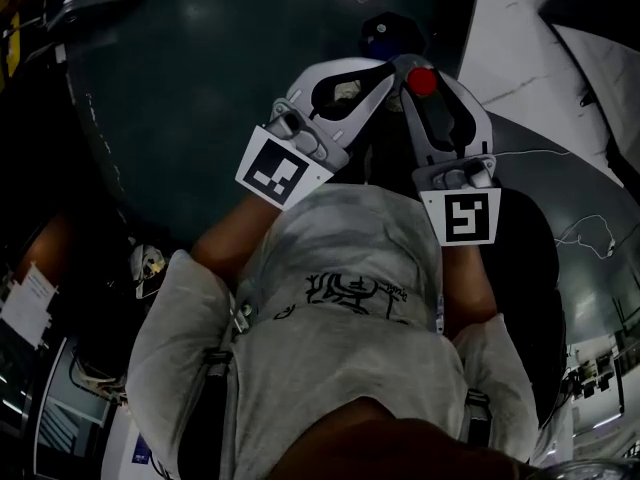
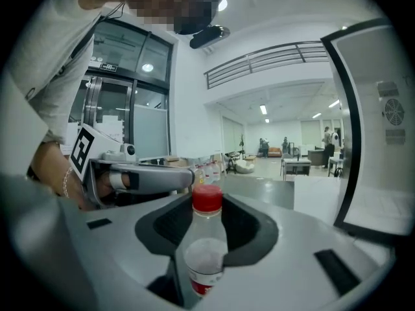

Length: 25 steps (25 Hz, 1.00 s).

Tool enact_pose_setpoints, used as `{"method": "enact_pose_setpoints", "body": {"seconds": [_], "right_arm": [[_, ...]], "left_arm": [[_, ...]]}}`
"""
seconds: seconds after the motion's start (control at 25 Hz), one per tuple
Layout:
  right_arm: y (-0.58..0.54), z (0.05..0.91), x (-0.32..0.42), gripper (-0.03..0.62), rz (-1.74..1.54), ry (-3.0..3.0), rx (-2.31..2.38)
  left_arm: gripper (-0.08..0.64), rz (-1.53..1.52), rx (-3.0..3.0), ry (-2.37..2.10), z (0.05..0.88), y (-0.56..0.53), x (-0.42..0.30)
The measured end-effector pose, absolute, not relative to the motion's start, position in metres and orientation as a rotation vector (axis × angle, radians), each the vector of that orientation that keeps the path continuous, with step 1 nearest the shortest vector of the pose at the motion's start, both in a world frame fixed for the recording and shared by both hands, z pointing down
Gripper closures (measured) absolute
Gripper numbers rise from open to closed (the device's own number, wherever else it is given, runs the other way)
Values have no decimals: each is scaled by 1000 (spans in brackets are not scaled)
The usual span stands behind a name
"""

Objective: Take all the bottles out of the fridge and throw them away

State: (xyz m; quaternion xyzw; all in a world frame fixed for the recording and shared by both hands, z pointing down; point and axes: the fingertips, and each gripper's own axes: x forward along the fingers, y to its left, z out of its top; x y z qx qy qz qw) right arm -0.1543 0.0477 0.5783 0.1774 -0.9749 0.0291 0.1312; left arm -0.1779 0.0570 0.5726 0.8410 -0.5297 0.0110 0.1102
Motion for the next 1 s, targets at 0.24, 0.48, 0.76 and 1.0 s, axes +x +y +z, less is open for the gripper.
{"method": "enact_pose_setpoints", "body": {"seconds": [0.24,0.48,0.76,1.0], "right_arm": [[45,637,-149,451,81,-2834,474],[49,687,-151,451,40,-2847,446],[56,746,-159,449,-43,-2851,410],[56,799,-160,451,-82,-2829,358]], "left_arm": [[552,34,2477,-1558,627,55,-171],[552,33,2486,-1536,679,57,-168],[552,15,2505,-1525,740,52,-173],[552,12,2507,-1526,783,46,-181]]}}
